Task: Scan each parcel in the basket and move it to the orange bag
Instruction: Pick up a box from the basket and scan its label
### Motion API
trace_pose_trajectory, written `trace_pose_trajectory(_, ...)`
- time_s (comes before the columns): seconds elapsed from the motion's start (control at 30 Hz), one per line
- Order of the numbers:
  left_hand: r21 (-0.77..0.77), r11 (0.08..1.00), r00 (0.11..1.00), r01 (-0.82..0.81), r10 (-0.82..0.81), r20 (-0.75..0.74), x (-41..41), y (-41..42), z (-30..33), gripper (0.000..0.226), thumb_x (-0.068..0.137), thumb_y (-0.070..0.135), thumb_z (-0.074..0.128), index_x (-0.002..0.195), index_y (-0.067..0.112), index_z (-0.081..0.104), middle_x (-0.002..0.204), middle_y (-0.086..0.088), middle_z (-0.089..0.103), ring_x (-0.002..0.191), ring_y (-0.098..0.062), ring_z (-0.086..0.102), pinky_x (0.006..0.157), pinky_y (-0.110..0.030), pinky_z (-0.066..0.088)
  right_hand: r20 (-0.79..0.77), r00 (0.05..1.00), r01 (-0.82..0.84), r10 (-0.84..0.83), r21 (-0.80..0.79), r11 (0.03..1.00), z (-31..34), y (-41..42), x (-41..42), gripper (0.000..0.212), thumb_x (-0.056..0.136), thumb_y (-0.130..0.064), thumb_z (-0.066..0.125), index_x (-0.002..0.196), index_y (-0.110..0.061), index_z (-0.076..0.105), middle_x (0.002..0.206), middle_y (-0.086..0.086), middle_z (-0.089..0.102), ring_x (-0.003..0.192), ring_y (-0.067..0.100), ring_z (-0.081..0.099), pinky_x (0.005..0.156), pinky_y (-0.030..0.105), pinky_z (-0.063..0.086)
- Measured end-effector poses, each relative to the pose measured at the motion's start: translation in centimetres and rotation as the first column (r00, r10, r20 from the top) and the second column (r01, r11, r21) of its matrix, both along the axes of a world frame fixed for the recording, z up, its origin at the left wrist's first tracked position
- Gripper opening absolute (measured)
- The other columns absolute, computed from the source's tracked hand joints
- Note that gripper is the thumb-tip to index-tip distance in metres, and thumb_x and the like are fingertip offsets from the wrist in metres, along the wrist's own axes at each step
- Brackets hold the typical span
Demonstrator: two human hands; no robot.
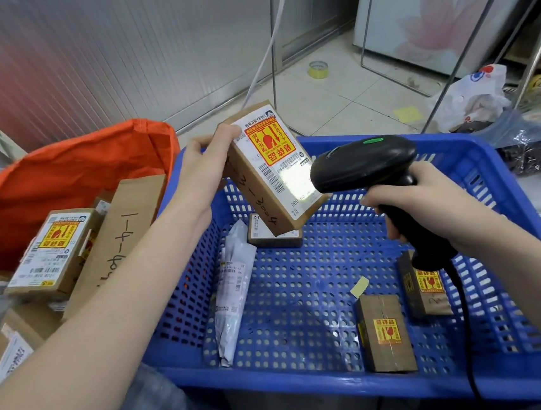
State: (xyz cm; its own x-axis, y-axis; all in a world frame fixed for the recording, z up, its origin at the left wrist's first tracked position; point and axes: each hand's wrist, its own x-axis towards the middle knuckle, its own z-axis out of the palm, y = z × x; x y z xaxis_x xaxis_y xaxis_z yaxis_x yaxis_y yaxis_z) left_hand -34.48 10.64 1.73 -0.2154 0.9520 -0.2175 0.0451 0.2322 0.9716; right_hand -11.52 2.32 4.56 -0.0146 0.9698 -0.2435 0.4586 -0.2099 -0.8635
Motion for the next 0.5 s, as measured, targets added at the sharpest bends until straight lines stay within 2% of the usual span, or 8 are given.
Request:
trace_pose_trajectory(0.33, 0.010, 0.999, 0.998, -0.039, 0.039, -0.040, -0.8, 0.4, -0.2, 0.036, 0.082, 0.046, 0.062, 0.105, 0.018, 0.054, 0.088, 0.005, 0.064, 0.082, -0.009, 0.059, 0.071, -0.024, 0.043, 0.020, 1.000, 0.018, -0.018, 0.004, 1.000, 0.3, -0.1, 0.5, 0.019, 0.083, -0.017, 0.065, 0.072, -0.006, 0.054, 0.043, -0.002, 0.055, 0.040, 0.012, 0.056, 0.044, 0.025, 0.048)
trace_pose_trajectory(0.5, 0.000, 0.998, 0.996, -0.059, 0.059, -0.067, -1.1, 0.6, -0.4, 0.045, 0.083, 0.047, 0.062, 0.116, 0.017, 0.055, 0.098, 0.003, 0.064, 0.094, -0.012, 0.059, 0.076, -0.025, 0.044, 0.023, 0.999, 0.026, -0.027, 0.006, 1.000, 0.4, -0.1, 0.7, 0.018, 0.081, -0.019, 0.066, 0.076, -0.006, 0.055, 0.044, -0.002, 0.055, 0.040, 0.012, 0.056, 0.043, 0.025, 0.047)
